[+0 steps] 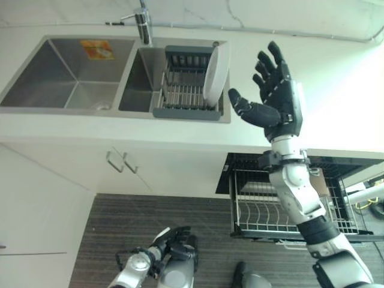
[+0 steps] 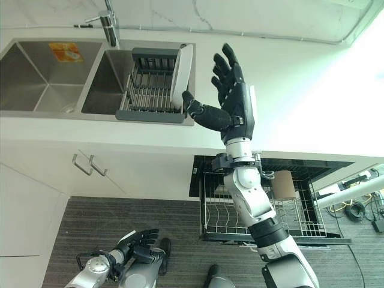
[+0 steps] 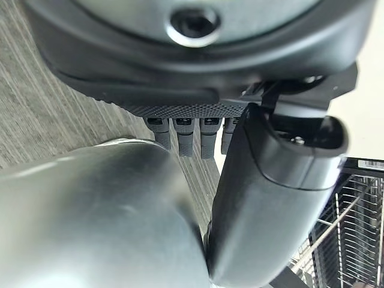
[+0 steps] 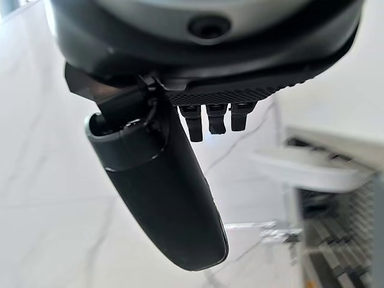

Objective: Place the dishes in the dishwasher.

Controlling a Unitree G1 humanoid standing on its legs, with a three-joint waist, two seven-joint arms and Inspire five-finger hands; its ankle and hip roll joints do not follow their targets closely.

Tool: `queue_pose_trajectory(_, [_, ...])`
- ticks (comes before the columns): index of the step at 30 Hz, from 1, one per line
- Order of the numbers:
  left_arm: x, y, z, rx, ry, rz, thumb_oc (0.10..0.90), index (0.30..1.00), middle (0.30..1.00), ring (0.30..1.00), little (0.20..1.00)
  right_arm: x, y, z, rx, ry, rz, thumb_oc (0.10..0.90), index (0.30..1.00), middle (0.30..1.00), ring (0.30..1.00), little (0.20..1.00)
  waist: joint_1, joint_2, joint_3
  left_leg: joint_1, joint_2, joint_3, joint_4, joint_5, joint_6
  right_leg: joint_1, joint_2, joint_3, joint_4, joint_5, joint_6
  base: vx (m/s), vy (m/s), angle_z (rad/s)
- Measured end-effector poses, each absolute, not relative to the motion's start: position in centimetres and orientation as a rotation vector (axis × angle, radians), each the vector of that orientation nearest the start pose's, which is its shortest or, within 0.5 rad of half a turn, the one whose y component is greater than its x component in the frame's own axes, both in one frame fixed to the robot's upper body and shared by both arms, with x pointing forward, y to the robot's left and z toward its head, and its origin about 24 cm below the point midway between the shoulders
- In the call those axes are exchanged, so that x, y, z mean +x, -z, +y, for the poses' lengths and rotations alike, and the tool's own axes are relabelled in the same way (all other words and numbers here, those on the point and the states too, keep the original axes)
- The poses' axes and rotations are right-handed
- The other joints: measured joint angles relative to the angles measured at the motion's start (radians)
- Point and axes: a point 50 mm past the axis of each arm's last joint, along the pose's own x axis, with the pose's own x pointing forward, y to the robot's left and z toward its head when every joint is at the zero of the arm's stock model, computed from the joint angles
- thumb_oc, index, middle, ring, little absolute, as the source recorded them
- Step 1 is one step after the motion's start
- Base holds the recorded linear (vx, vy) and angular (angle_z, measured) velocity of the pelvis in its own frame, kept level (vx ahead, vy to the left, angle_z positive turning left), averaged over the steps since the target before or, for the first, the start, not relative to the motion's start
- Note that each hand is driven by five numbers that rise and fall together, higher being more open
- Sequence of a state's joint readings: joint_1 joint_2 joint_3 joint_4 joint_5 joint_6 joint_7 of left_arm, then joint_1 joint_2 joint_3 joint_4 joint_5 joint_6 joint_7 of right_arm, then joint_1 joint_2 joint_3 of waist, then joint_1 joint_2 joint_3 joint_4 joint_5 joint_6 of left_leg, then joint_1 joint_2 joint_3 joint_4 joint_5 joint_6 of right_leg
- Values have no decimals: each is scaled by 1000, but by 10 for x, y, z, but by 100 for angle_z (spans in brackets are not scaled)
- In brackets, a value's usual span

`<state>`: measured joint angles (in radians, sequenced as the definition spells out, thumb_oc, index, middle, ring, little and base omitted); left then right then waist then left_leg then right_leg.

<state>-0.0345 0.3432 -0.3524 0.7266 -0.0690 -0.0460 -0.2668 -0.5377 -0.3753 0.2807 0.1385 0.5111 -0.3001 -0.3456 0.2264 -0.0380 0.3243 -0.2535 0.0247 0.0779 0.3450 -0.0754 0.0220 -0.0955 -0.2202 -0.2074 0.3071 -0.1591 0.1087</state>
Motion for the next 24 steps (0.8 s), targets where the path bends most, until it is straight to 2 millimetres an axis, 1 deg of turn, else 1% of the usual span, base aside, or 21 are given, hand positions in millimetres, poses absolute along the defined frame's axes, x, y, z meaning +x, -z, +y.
queue_pose_trajectory(2, [190, 102, 187, 304, 458, 735, 800, 900, 900, 900, 900, 330, -175, -147, 193, 17, -513, 800, 900, 900, 900, 900, 5, 2, 9, -6, 0, -3, 3, 1, 2, -1, 0, -6, -4, 1, 0, 10, 4, 9])
queue_pose_trajectory(6, [198, 97, 183, 319, 474, 704, 800, 900, 900, 900, 900, 332, -185, -146, 206, 35, -542, 800, 900, 900, 900, 900, 17, 12, 44, -7, -2, -3, 8, 2, 3, -1, 0, -5, -4, 2, 1, 1, 26, -1])
queue_pose_trajectory(10, [199, 97, 181, 333, 474, 694, 800, 900, 900, 900, 900, 334, -193, -146, 216, 44, -565, 800, 900, 900, 900, 900, 21, 18, 49, -9, -11, -4, 9, -1, 7, 2, -7, -6, -9, 3, 2, 0, 9, 0])
queue_pose_trajectory(13, [204, 93, 176, 397, 484, 645, 800, 900, 900, 900, 900, 336, -207, -144, 225, 38, -605, 800, 900, 900, 900, 900, 24, 31, 62, -8, -12, -5, 11, -2, 8, 5, -9, -8, -10, 4, 4, 0, 0, 0])
queue_pose_trajectory(16, [205, 93, 175, 424, 485, 624, 800, 900, 900, 900, 900, 337, -215, -142, 228, 30, -628, 800, 900, 900, 900, 900, 23, 31, 62, -7, -11, -8, 13, -2, 8, 10, -8, -12, -11, 4, 4, 9, 7, 1])
queue_pose_trajectory(19, [205, 93, 175, 449, 482, 610, 800, 900, 900, 900, 900, 338, -218, -142, 233, 27, -634, 800, 900, 900, 900, 900, 24, 32, 62, -5, -12, -13, 15, -2, 8, 17, -9, -20, -11, 4, 4, 17, 15, 7])
queue_pose_trajectory(22, [206, 92, 174, 464, 483, 596, 800, 900, 900, 900, 900, 343, -218, -143, 257, 33, -608, 800, 900, 900, 900, 900, 25, 34, 62, -4, -13, -13, 18, -2, 8, 20, -11, -21, -10, 4, 4, 0, 0, 0])
queue_pose_trajectory(24, [206, 92, 172, 469, 489, 590, 800, 900, 900, 900, 900, 349, -216, -146, 271, 47, -577, 800, 900, 900, 900, 900, 26, 43, 63, -2, -15, -14, 20, -1, 9, 24, -13, -23, -11, 4, 4, 5, 5, 2])
